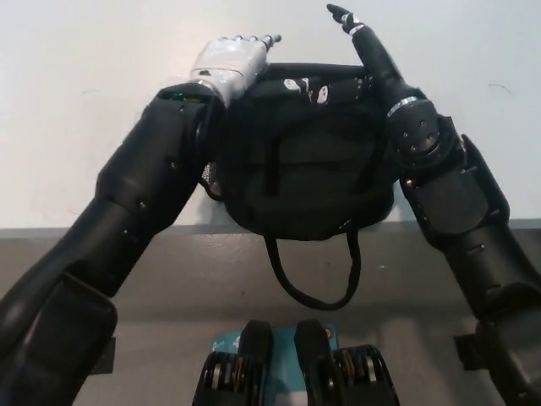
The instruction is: A soft travel bag is kept infront of the robot in the middle of the desk and the robot uses both its hands to press it to reduce its size
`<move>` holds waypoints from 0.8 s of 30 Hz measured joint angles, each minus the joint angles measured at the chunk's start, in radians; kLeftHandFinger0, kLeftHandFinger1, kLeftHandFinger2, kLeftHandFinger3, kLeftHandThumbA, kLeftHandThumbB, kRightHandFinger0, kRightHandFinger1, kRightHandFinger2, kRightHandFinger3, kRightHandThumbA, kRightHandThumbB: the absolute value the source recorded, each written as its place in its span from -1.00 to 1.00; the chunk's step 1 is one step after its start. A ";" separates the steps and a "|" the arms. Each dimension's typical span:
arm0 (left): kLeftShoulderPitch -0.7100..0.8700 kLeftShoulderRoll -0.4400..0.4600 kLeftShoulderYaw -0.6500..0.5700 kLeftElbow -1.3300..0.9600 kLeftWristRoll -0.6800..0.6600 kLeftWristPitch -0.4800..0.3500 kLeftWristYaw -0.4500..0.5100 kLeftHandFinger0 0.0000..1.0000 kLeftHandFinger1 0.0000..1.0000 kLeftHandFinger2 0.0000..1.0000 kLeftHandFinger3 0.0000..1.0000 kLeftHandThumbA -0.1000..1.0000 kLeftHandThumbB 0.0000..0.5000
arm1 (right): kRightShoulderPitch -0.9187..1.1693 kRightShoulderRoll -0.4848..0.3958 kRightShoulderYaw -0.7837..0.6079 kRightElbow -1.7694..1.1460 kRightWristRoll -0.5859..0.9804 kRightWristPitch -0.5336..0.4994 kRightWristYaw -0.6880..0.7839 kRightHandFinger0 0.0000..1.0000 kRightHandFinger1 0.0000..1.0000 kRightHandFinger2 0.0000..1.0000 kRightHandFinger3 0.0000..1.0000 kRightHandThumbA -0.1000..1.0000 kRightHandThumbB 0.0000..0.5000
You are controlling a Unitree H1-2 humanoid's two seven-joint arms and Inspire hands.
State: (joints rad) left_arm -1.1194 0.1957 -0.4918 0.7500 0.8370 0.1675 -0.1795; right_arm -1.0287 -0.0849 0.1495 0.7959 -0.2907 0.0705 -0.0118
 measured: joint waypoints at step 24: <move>0.208 -0.082 -0.034 0.108 0.015 0.008 0.212 1.00 1.00 1.00 1.00 1.00 -0.85 | 0.165 0.080 -0.058 0.235 0.050 -0.231 -0.095 1.00 1.00 1.00 1.00 1.00 0.19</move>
State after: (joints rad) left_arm -0.9117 0.1137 -0.5261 0.8577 0.8523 0.1754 0.0328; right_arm -0.8640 -0.0050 0.0916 1.0309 -0.2411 -0.1602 -0.1070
